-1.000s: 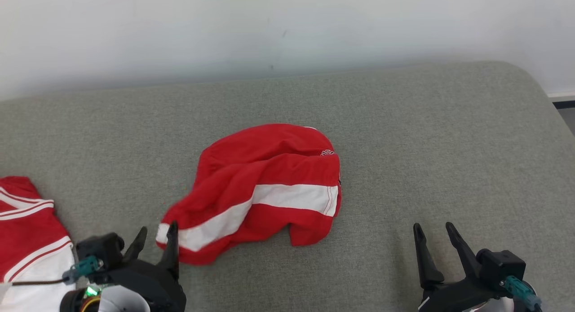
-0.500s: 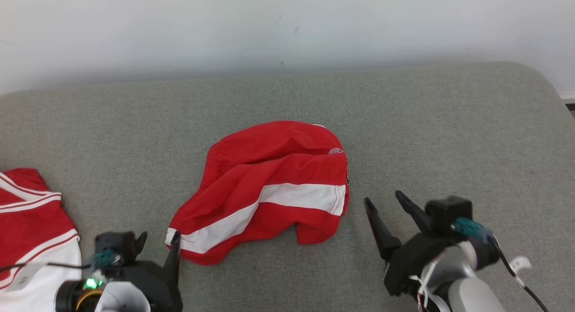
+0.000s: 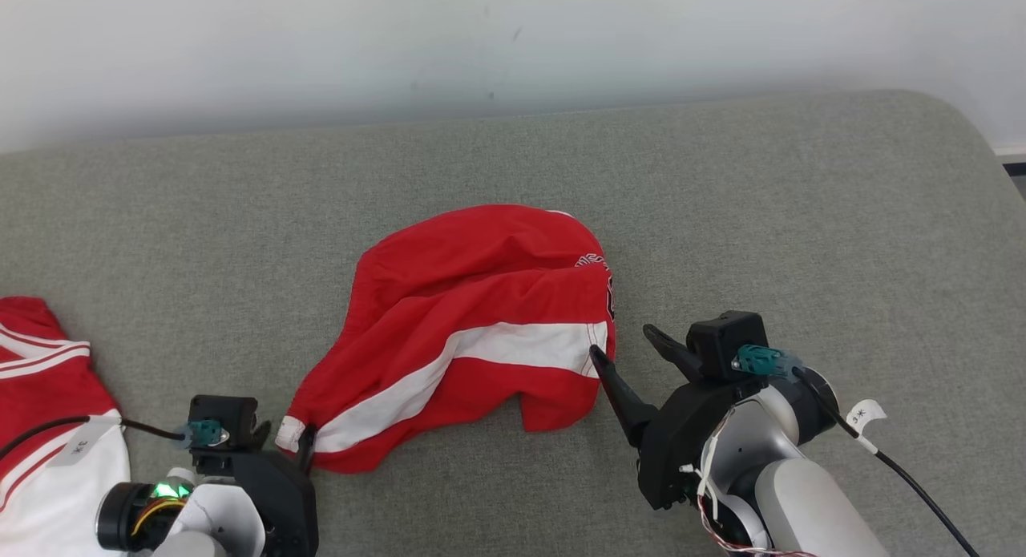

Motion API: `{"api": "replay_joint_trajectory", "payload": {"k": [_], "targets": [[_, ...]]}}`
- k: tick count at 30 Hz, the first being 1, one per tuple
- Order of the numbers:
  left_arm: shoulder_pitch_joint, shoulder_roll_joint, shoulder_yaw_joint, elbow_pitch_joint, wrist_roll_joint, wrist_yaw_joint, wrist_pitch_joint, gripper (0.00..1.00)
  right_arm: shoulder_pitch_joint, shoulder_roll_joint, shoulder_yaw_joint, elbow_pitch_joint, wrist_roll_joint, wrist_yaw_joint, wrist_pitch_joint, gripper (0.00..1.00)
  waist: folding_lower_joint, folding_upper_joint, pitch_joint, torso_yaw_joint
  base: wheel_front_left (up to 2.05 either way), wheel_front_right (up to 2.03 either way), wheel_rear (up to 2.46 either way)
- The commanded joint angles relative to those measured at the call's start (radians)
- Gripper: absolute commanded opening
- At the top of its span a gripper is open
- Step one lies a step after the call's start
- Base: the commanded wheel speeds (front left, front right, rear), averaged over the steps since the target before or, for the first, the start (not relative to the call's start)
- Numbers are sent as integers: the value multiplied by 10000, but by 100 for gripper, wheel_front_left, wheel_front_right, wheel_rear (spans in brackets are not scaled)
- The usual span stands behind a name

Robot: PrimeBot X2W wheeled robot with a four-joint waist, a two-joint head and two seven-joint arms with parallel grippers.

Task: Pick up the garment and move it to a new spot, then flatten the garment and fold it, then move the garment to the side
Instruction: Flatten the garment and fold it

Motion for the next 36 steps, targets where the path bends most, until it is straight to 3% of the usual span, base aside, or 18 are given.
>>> {"api": "replay_joint_trajectory", "payload": {"k": [1,2,4,6,7,20,23,28,36], "targets": [[2,33,-30,51,-92,-47,53,73,-122,-16,33,32,60,31,36,100,0,-1,18,11,0,0,0],[11,23,-24,67,-124,-64,98,60,-190,-15,56,58,61,31,45,100,0,-1,30,19,0,0,0],[38,-52,13,102,-278,-93,137,60,-269,-15,94,127,57,31,102,100,0,-1,46,42,0,0,0],[65,-141,129,76,-442,-37,-8,94,-350,-16,98,158,109,31,89,100,0,-1,37,67,0,0,0],[73,-149,194,32,-462,-1,-92,100,-370,-16,83,159,128,31,69,100,0,-1,22,79,0,0,0],[659,532,327,-1209,-488,280,328,100,1,-15,-342,-106,-81,31,44,100,0,-1,-192,107,0,0,0],[543,493,202,-1153,-462,172,452,100,4,-15,-327,-151,-98,31,56,100,0,-1,-122,70,0,0,0],[89,429,-31,-728,-173,442,654,100,-117,-15,-131,-221,-23,31,101,100,0,-1,61,-55,0,0,0],[-493,339,-106,-3,-169,283,549,100,-352,-15,-24,-146,24,31,104,100,0,-1,237,-73,0,0,0]]}}
